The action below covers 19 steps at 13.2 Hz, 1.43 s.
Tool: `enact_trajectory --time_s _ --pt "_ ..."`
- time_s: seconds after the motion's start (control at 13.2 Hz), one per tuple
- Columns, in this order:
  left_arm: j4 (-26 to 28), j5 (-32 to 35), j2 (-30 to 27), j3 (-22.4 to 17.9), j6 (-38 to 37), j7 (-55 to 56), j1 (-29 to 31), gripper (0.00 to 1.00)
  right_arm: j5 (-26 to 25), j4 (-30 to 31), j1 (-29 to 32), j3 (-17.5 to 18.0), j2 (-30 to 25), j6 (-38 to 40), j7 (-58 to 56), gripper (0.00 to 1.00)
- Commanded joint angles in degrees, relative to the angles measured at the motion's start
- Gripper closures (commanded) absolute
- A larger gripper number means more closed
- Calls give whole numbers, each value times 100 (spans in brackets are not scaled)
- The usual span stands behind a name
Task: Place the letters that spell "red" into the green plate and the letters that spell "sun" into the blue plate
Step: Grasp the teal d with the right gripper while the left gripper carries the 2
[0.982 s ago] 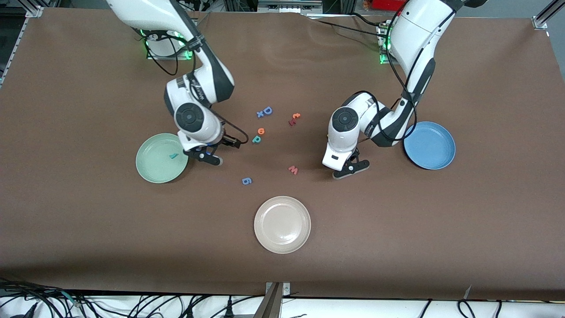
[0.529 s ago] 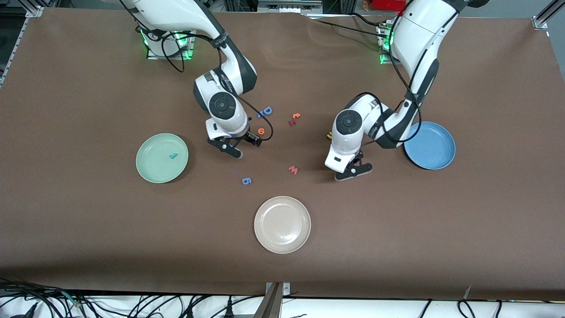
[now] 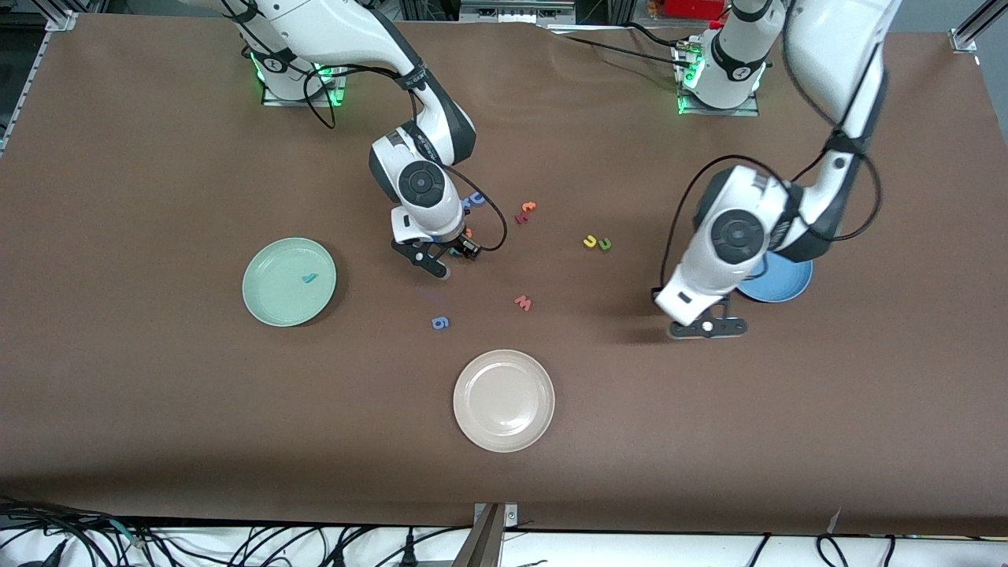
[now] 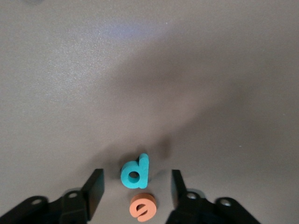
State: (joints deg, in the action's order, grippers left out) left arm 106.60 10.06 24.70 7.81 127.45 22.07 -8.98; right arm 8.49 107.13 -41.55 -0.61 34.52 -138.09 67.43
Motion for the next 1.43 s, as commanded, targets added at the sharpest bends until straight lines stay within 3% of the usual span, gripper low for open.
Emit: enact_trajectory --time_s 0.0,0.15,0.3,0.45,0.6,0.91,1.36 --pt "623 -198 -675 10 -97 -1253 500 97 74 -122 -107 -18 169 -104 51 36" --pt "1079 -207 -1096 10 -97 -1913 843 97 74 -122 -107 -18 205 -113 51 47" --pt "1458 -320 -1387 -103 -80 -2171 889 96 74 -122 -107 -18 196 -104 51 72" --pt "1644 -365 -1555 -305 -80 -2469 898 95 48 -131 -99 -27 187 -78 -2 87" --pt "1802 -365 -1608 -560 -88 -2969 959 96 4 -122 -55 -88 65 79 -255 88" --pt "2013 -365 -1477 -790 -36 -3191 1231 94 -5 -35 -55 -641 -418 1089 -1484 88" --pt "2005 -365 -818 -790 297 -3138 1451 91 13 229 -55 -2204 -823 2347 -4427 87"
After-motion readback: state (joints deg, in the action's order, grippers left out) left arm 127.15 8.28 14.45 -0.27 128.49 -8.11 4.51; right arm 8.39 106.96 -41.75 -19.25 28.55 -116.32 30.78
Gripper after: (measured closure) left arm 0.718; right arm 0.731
